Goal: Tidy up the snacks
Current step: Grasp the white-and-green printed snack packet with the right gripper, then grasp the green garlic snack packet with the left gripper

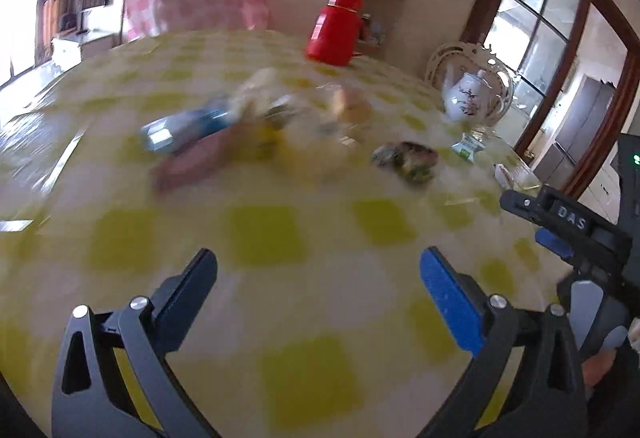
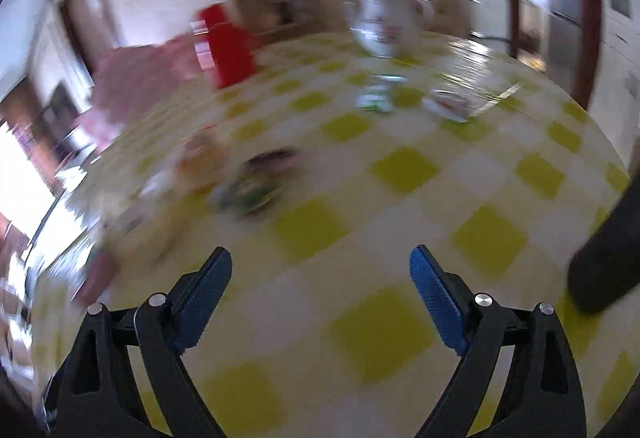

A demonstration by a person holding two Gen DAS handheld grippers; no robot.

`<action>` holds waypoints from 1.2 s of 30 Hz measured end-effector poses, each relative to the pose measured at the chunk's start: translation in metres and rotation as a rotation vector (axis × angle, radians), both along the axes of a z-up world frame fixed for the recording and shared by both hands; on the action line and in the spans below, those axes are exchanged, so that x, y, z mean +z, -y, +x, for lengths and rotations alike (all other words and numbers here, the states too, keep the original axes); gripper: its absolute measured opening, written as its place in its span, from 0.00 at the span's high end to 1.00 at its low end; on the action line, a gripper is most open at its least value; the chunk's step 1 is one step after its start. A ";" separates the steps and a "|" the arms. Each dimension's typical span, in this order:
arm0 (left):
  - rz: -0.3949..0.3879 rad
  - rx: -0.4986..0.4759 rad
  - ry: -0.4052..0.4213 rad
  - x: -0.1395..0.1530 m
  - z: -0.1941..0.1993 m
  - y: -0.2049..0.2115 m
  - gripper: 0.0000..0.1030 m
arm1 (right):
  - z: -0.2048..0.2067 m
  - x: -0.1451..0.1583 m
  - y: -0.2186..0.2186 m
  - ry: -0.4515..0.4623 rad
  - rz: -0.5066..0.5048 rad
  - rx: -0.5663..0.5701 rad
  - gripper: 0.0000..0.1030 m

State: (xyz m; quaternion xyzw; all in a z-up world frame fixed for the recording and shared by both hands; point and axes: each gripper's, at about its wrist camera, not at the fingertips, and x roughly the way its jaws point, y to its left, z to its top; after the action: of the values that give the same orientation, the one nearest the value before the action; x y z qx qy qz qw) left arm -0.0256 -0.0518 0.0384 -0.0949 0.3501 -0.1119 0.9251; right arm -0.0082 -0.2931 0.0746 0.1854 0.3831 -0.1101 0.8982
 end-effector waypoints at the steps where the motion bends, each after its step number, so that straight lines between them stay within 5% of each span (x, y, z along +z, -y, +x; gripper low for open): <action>1: 0.008 -0.019 0.010 -0.001 0.011 0.013 0.02 | 0.006 -0.002 0.011 -0.001 -0.004 -0.030 0.15; 10: -0.091 -0.186 -0.014 -0.010 0.049 0.041 0.02 | 0.093 -0.033 0.145 -0.001 0.058 -0.333 0.15; 17: -0.225 -0.111 -0.127 -0.026 0.064 0.018 0.02 | 0.154 -0.060 0.199 -0.124 0.069 -0.408 0.15; 22: -0.251 -0.099 -0.133 -0.027 0.063 0.011 0.02 | 0.186 -0.068 0.187 -0.235 -0.044 -0.347 0.16; 25: -0.252 -0.108 -0.126 -0.026 0.062 0.011 0.02 | 0.178 -0.064 0.179 -0.196 -0.064 -0.327 0.51; 29: -0.247 -0.123 -0.112 -0.024 0.061 0.012 0.02 | 0.146 -0.058 0.153 -0.120 0.021 -0.230 0.52; 36: -0.262 -0.099 -0.120 -0.025 0.059 0.002 0.02 | 0.043 -0.032 0.040 0.009 0.072 0.129 0.52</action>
State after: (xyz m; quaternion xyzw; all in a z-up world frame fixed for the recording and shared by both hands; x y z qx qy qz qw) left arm 0.0337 -0.0542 0.0136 -0.2042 0.3916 -0.1961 0.8755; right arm 0.0345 -0.3334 0.0429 0.1928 0.3940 -0.0373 0.8979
